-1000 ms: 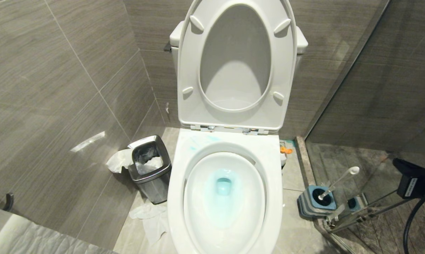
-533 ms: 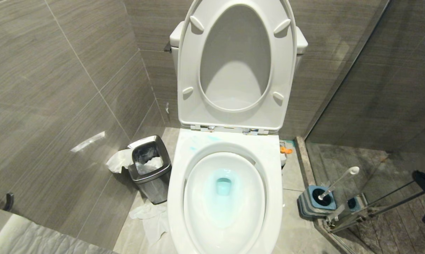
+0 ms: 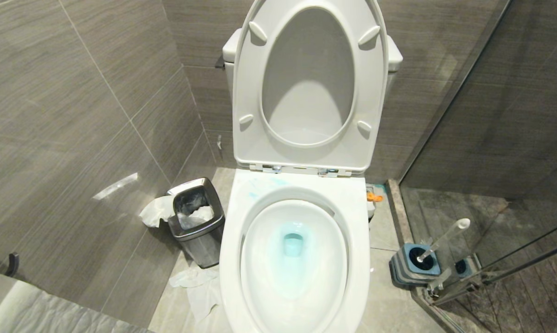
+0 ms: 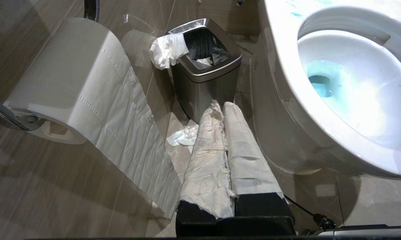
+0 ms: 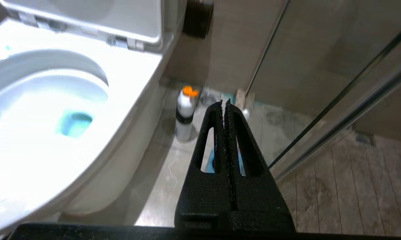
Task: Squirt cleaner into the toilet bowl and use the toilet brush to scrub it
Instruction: Flush the toilet
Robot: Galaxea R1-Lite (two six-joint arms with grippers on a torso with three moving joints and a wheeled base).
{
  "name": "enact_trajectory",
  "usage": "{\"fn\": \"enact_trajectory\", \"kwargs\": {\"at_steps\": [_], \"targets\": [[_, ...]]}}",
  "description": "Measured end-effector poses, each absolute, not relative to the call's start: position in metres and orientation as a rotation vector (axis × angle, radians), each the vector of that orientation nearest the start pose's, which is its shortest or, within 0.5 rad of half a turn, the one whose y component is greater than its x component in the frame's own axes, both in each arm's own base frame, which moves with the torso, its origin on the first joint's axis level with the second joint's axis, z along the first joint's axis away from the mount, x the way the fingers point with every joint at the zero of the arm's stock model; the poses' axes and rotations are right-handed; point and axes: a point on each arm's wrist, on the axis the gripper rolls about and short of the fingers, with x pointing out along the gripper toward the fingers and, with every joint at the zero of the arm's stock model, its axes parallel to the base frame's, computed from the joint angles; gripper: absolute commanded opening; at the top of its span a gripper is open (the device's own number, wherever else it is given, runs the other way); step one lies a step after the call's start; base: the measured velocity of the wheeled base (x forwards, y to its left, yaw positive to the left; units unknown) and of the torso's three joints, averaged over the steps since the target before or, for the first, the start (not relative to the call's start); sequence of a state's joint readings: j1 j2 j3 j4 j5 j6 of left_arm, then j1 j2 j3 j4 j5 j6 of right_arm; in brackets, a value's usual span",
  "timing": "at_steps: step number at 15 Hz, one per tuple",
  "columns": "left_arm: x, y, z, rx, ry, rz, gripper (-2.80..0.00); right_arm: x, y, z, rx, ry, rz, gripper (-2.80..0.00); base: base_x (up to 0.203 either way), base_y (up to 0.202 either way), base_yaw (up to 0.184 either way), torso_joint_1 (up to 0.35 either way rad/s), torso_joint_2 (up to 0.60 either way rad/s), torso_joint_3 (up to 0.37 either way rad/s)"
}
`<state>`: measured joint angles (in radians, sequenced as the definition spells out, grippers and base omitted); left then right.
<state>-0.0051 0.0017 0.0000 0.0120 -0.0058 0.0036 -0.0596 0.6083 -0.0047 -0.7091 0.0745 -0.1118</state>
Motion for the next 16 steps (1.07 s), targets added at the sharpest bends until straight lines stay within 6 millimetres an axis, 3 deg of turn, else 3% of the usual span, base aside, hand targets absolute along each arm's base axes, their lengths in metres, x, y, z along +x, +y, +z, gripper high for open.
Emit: {"fn": "enact_trajectory", "kwargs": {"at_steps": [7, 16], "targets": [[-0.023, 0.0, 0.074, 0.004, 0.014, -0.011, -2.8, 0.008, 0.001, 0.166, -0.106, -0.369, -0.005, -2.8, 0.0, 0.0, 0.0, 0.0, 0.0, 0.0], [-0.023, 0.0, 0.074, 0.004, 0.014, -0.011, -2.8, -0.015, 0.001, 0.136, -0.081, -0.389, 0.025, -2.8, 0.0, 0.0, 0.0, 0.0, 0.0, 0.0]]}}
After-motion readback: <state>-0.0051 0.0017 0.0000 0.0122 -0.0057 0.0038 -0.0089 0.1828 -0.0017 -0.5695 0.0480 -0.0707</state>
